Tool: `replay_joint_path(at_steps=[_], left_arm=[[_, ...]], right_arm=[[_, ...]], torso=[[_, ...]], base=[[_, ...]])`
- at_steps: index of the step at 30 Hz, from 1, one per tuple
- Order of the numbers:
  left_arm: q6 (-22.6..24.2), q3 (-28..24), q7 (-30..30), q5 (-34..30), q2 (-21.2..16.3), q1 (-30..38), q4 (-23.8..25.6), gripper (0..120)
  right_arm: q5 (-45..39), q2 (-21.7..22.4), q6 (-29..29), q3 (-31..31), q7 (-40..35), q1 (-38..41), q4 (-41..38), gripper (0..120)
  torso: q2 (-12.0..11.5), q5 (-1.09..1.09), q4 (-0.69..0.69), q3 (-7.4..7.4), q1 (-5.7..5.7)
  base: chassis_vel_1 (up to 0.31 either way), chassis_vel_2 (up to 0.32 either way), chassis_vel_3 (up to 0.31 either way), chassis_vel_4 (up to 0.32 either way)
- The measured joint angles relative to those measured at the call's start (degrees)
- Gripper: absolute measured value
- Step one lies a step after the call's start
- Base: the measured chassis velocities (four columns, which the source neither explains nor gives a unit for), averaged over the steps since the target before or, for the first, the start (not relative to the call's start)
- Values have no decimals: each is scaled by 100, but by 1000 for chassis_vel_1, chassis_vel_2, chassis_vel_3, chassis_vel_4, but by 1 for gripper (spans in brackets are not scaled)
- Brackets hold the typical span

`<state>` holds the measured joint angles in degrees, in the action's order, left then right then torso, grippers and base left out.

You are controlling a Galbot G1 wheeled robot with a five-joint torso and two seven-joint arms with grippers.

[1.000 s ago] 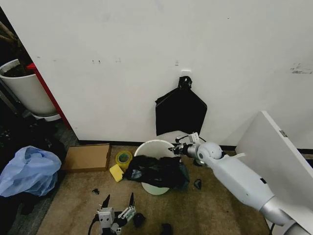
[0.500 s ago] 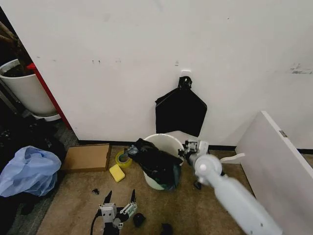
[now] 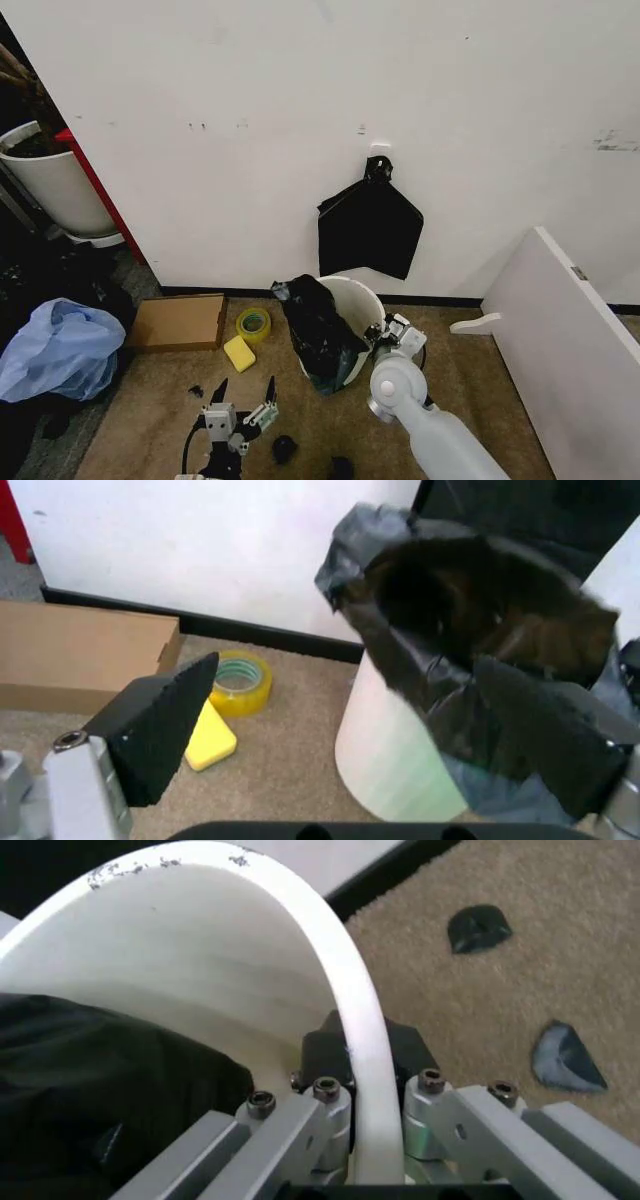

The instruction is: Place the garbage bag over the trash bin.

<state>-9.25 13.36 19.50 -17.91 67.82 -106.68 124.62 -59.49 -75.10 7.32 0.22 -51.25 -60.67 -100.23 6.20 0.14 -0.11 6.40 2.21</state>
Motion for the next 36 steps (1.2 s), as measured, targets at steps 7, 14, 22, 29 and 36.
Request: replay_joint_path(at_steps=[7, 14, 22, 29, 36], left_arm=[[155, 29, 2, -250, 13, 169, 66, 100], [199, 10, 10, -291, 30, 147, 103, 100], [200, -34, 11, -238, 64, 107, 103, 100], [349, -86, 23, -165, -30, 214, 18, 100], [567, -93, 30, -188, -126, 453, -18, 100]], right_arm=[[234, -157, -7, -61, -70, -121, 72, 1], [481, 3, -17, -58, 193, -282, -57, 26], [1629, 433, -244, 321, 1156, -709, -574, 54], [3084, 1261, 144, 431, 2820, -1408, -1753, 80], [4019, 1857, 1003, -179, 4309, -885, -2014, 99]], torso=[[0, 0, 0, 0, 0], [0, 1, 0, 0, 0], [0, 2, 0, 0, 0], [0, 1, -1, 0, 0], [0, 1, -1, 0, 0]], base=[[0, 0, 0, 0], [0, 0, 0, 0], [0, 0, 0, 0], [0, 0, 0, 0], [0, 0, 0, 0]])
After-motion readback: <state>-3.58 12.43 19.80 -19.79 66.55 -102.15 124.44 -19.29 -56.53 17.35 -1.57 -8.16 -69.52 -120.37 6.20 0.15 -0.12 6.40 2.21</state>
